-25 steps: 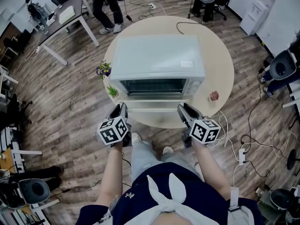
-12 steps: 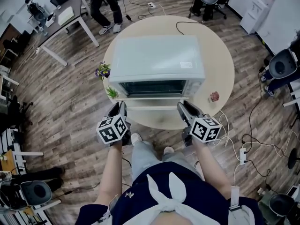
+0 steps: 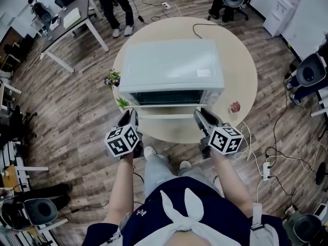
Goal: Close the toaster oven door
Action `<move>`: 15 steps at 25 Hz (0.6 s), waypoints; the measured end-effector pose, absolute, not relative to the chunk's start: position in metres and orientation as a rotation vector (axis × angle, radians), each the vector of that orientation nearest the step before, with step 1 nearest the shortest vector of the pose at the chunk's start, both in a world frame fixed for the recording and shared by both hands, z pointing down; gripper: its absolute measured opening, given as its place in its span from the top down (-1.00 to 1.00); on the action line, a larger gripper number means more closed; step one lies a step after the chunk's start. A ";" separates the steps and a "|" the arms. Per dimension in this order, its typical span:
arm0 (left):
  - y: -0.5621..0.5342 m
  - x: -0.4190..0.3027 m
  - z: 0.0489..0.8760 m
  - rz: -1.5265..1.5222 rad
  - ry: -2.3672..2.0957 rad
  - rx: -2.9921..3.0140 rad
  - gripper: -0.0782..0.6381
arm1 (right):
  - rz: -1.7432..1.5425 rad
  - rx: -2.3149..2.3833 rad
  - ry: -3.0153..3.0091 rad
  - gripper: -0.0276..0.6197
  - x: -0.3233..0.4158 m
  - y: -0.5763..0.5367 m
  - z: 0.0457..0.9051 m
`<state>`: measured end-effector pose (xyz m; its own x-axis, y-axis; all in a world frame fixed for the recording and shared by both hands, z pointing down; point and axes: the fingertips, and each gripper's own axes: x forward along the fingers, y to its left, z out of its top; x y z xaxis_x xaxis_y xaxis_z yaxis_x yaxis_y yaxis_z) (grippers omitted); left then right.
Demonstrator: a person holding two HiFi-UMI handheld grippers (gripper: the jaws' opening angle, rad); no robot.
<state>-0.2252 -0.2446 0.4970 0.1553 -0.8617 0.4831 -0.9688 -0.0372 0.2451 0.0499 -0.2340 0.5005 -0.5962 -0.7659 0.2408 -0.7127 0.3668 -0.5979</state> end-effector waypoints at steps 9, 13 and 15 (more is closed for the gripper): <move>-0.255 -0.224 0.494 0.275 -1.753 1.929 0.51 | -1.068 -1.359 2.512 0.53 0.051 -0.245 0.498; -0.259 -0.225 0.492 0.266 -1.755 1.927 0.51 | -1.072 -1.357 2.508 0.52 0.051 -0.249 0.497; -0.261 -0.225 0.491 0.263 -1.757 1.926 0.51 | -1.075 -1.359 2.506 0.52 0.051 -0.251 0.496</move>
<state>-0.2250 -0.2613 0.4912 0.1414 -0.8703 0.4718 -0.9703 -0.0272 0.2406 0.0514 -0.2512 0.4960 -0.5988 -0.7653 0.2362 -0.6986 0.3548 -0.6214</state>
